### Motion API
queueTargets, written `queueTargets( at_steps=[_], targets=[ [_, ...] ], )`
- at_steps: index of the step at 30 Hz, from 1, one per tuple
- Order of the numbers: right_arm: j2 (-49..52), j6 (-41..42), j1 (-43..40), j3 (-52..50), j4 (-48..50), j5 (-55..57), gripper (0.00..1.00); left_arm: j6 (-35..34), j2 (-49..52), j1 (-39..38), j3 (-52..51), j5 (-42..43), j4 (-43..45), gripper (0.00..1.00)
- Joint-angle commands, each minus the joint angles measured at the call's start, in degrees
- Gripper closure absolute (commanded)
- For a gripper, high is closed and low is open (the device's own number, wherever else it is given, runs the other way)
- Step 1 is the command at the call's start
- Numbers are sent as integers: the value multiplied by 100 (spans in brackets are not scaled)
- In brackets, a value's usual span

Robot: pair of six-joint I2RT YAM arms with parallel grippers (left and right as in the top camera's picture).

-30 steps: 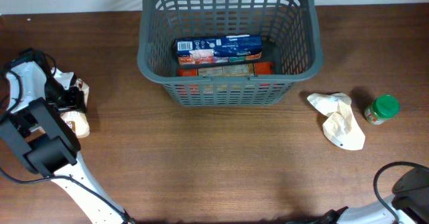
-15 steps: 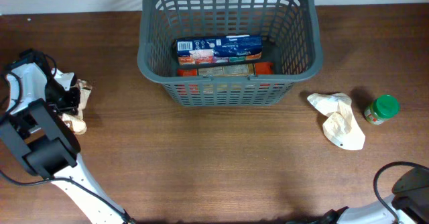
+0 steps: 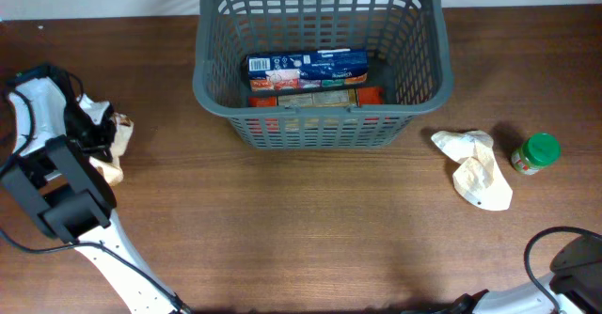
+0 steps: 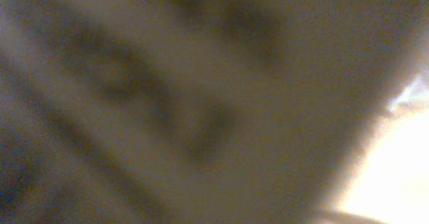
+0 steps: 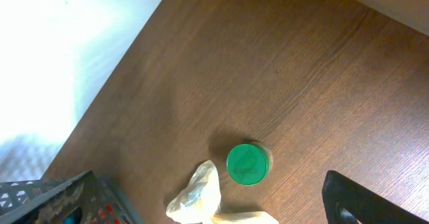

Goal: Pack container

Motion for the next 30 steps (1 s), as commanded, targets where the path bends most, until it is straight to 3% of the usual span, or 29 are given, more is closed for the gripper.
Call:
queueTargets(
  at_steps=[1,7,15,22,29,30],
  targets=[
    [0,42,9,44,4,31,2,24,-31,-11,992,208,-437,98],
    [0,42,9,44,4,31,1,31,-46,-107,2227,341,-1051,98],
    [0,42,9,44,4,31,1,345,-177,-769,4706,334,-1460,99],
    [0,42,9,44,4,31,1,1244,-551,-1880,6400,-20,-1423,98],
    [0,42,9,44,4,31,1,866,-608,-2177,6133,-260,-1561,98],
    [0,42,9,44,4,31,1,748,-608,-2155,5978,-393,-1543,91]
  ],
)
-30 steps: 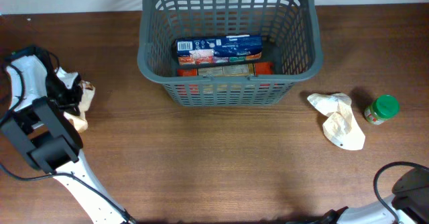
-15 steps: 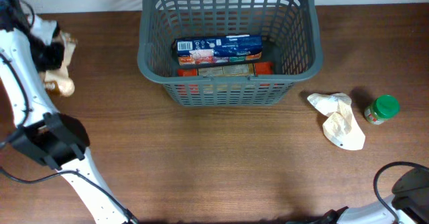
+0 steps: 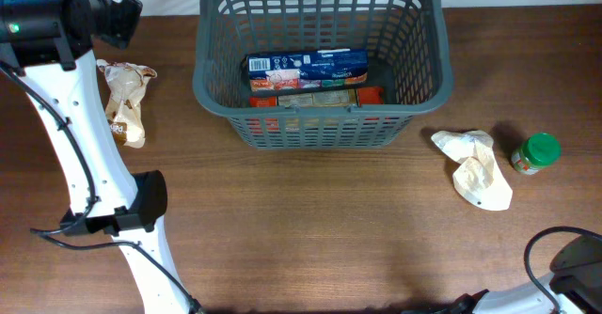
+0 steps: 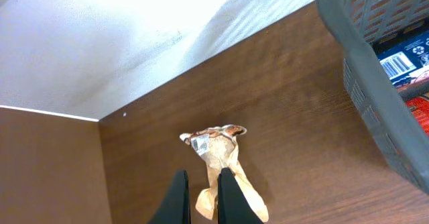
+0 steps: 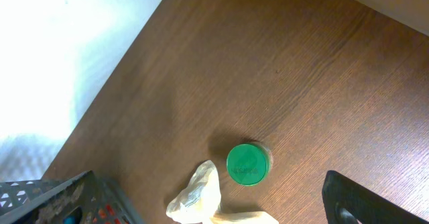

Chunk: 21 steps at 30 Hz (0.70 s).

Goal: Pack container

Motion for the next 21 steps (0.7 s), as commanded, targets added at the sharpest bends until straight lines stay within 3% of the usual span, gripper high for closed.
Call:
queueTargets(
  at_steps=[1,2,4,5,9,15,21],
  targets=[
    [0,46,9,44,4,31,1,-385,57,149,-520,-448,15,86],
    [0,44,9,44,4,31,1,-426,57,199,-664,-455,17,82],
    [0,44,9,44,4,31,1,-787,61,404,-1259,-455,79,64],
    [0,44,9,44,4,31,1,-931,61,472,-1460,-455,98,63],
    [0,44,9,44,4,31,1,-1821,79,911,-2994,-428,476,40],
    [0,44,9,44,4,31,1,-1858,79,1366,-5147,-385,1733,21],
    [0,44,9,44,4,31,1,-1790,83,1471,-6210,-20,2817,16]
  ],
)
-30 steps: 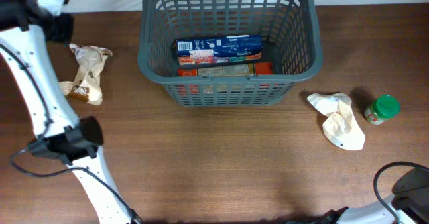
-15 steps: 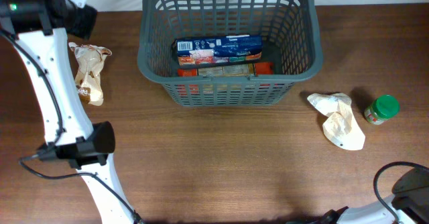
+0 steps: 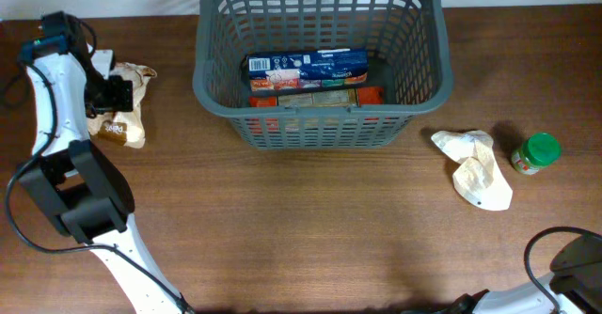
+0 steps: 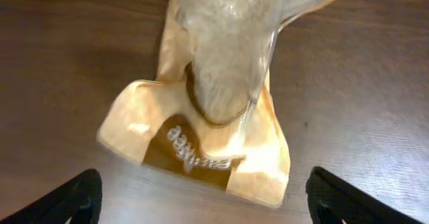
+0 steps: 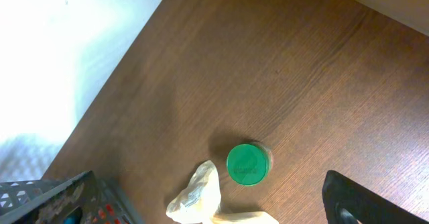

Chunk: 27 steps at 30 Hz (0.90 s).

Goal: Pack container

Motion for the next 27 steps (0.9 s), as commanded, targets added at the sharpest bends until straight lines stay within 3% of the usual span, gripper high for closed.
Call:
queueTargets(
  at_steps=[1,10,20,21,25,27],
  targets=[
    [0,42,9,44,4,31,1,22,-22,37,-369,271,293,15],
    [0,42,9,44,4,31,1,271,417,116,-590,251,879,15],
    [0,42,9,44,4,31,1,271,868,114,-592,393,769,16],
    [0,42,9,44,4,31,1,271,916,111,-592,393,678,20],
    [0,42,9,44,7,31,1,271,1060,114,-592,352,457,56],
    [0,42,9,44,4,31,1,269,1069,111,-592,295,319,88]
  ],
)
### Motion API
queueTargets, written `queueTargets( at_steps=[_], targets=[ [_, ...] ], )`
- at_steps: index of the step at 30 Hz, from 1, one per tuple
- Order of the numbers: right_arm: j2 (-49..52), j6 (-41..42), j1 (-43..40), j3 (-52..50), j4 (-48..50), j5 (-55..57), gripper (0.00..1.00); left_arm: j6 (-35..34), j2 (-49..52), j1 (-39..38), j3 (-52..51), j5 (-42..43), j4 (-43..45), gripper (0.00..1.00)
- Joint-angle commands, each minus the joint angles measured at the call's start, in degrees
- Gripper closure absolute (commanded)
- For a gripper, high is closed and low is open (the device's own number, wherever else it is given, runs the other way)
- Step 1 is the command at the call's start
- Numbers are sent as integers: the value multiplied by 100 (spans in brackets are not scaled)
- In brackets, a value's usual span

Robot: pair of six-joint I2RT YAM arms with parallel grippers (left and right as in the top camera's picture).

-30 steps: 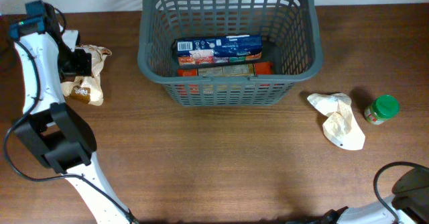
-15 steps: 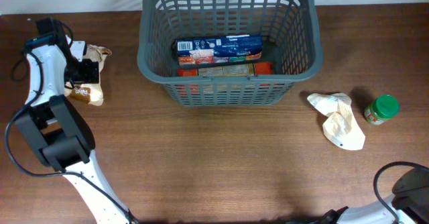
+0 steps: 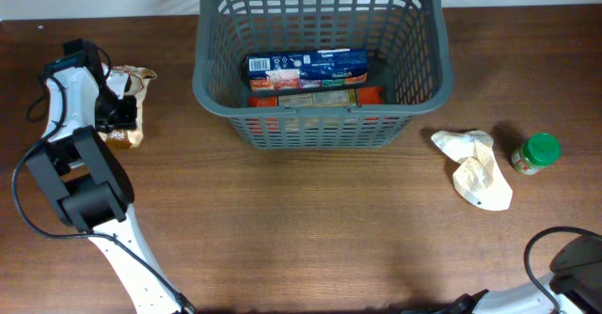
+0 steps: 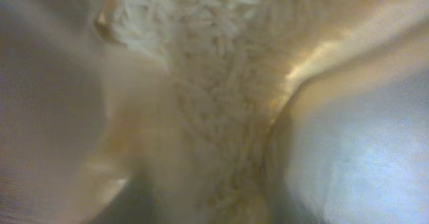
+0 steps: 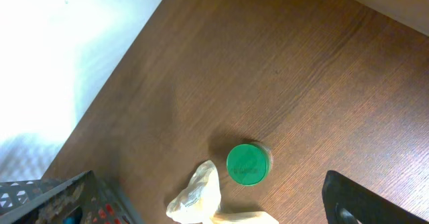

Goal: Pack container

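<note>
A clear bag of rice with a tan label point(image 3: 130, 86) lies on the table left of the grey basket point(image 3: 213, 86). My left gripper point(image 3: 117, 110) is down on it. The left wrist view is filled by the rice bag point(image 4: 214, 103) at very close range, and no fingers show there. The basket holds a blue box point(image 3: 307, 66) and red packets point(image 3: 310, 98). Of my right gripper only one dark finger point(image 5: 365, 200) shows, at the lower right edge, far off centre, with nothing at it.
A crumpled pale bag point(image 3: 475, 168) and a green-lidded jar point(image 3: 536, 153) lie right of the basket, also seen as bag point(image 5: 198, 197) and jar point(image 5: 248, 163). The right arm point(image 3: 574, 262) rests at the front right corner.
My left gripper was open a little above the rice bag with its label in view. Now it is down against the bag and rice fills the view. The right arm has not moved.
My left gripper was pressed against the rice bag near the left edge. Then it was high at the back left, shut and empty, with the bag lying nearer the basket. After that it stood open over the bag, and now it is down on it.
</note>
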Motion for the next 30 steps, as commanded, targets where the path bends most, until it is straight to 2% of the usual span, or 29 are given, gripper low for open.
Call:
queueTargets(
  at_steps=[1,4,9,13,22,27,30],
  targets=[
    [0,39,9,44,2,31,1,24,396,33,-83,17,-286,98],
    [0,39,9,44,2,31,1,-177,393,35,-83,-339,-455,98],
    [0,39,9,44,2,31,1,-363,299,35,-81,-229,-568,98],
    [0,39,9,44,2,31,1,-363,-140,33,-13,-177,-566,98],
    [0,39,9,44,2,31,1,-361,-2090,28,481,-76,-404,98],
    [0,39,9,44,2,31,1,-354,-3386,15,481,461,-79,98],
    [0,39,9,44,2,31,1,-317,-3840,-22,481,461,63,98]
  ],
)
